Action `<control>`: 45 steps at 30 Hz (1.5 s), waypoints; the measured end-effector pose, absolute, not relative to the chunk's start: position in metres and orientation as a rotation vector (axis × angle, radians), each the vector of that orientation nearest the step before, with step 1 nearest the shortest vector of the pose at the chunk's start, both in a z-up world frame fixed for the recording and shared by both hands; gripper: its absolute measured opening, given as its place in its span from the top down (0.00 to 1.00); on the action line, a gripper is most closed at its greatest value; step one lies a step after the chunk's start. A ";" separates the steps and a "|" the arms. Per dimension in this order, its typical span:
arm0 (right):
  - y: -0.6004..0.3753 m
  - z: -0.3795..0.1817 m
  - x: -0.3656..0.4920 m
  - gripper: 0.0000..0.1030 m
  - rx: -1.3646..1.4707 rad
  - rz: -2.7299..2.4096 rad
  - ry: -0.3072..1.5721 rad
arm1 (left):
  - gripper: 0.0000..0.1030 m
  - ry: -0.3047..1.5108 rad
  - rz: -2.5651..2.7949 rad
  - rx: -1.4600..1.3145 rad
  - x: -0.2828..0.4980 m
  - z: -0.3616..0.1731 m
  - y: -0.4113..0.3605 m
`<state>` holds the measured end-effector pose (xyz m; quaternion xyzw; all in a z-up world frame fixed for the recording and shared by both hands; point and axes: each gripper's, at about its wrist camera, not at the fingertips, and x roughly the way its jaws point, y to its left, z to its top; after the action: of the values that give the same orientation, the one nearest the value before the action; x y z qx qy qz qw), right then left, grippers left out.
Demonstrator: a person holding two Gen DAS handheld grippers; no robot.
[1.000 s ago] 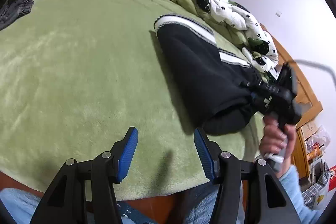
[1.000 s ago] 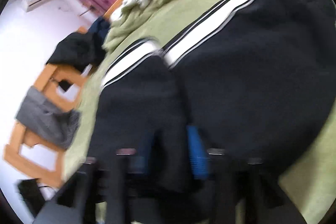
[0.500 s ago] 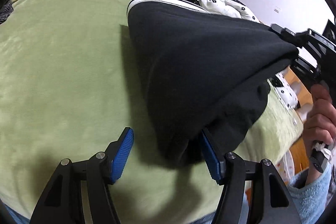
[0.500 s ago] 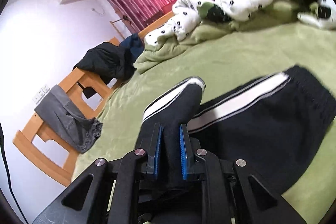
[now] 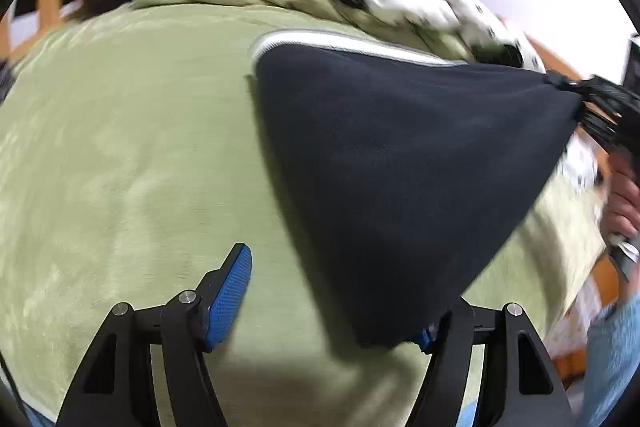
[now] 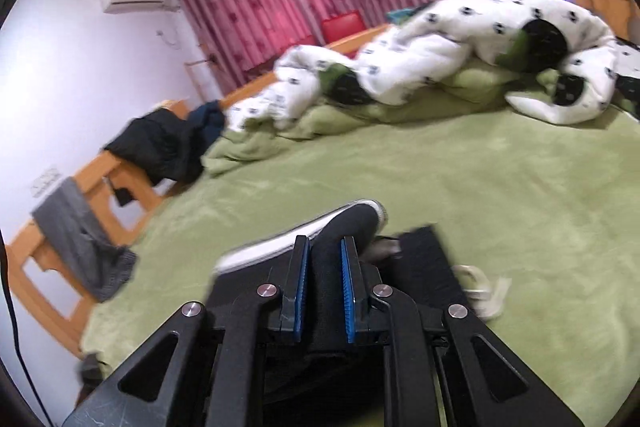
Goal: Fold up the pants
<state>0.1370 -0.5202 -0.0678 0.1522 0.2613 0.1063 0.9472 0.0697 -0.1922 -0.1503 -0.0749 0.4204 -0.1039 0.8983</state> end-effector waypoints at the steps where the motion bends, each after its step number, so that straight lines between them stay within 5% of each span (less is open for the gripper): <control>1: -0.529 -0.086 0.141 0.86 0.288 0.168 0.564 | 0.35 0.882 -0.226 -0.129 0.069 -0.151 -0.197; 6: -0.546 -0.155 0.145 0.85 0.269 0.081 0.689 | 0.37 0.909 -0.350 -0.145 0.053 -0.147 -0.188; 15: -0.529 -0.110 0.114 0.82 0.199 0.060 0.585 | 0.37 0.816 -0.367 -0.189 0.041 -0.110 -0.165; 22: -0.519 -0.163 0.122 0.86 0.085 0.023 0.722 | 0.37 1.002 -0.357 -0.253 0.079 -0.163 -0.190; 27: -0.521 -0.145 0.122 0.85 0.057 0.052 0.800 | 0.38 0.970 -0.431 -0.265 0.078 -0.147 -0.178; 28: -0.525 -0.134 0.123 0.83 0.084 0.064 0.769 | 0.38 0.958 -0.429 -0.275 0.082 -0.142 -0.174; 29: -0.530 -0.124 0.128 0.67 0.121 0.072 0.742 | 0.38 0.946 -0.420 -0.279 0.088 -0.137 -0.170; 30: -0.531 -0.120 0.134 0.40 0.141 0.078 0.731 | 0.37 0.938 -0.418 -0.284 0.094 -0.134 -0.166; 31: -0.534 -0.115 0.145 0.32 0.169 0.088 0.714 | 0.37 0.938 -0.416 -0.296 0.106 -0.132 -0.162; 43: -0.541 -0.174 0.274 0.18 0.344 0.280 1.061 | 0.38 1.063 -0.581 -0.589 0.208 -0.189 -0.154; 45: -0.540 -0.172 0.273 0.25 0.331 0.282 1.070 | 0.53 1.061 -0.559 -0.593 0.211 -0.191 -0.161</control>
<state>0.2727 -0.5401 -0.1719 0.1565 0.5057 0.1334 0.8379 0.2114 -0.1606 -0.1906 -0.2750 0.4919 -0.2592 0.7844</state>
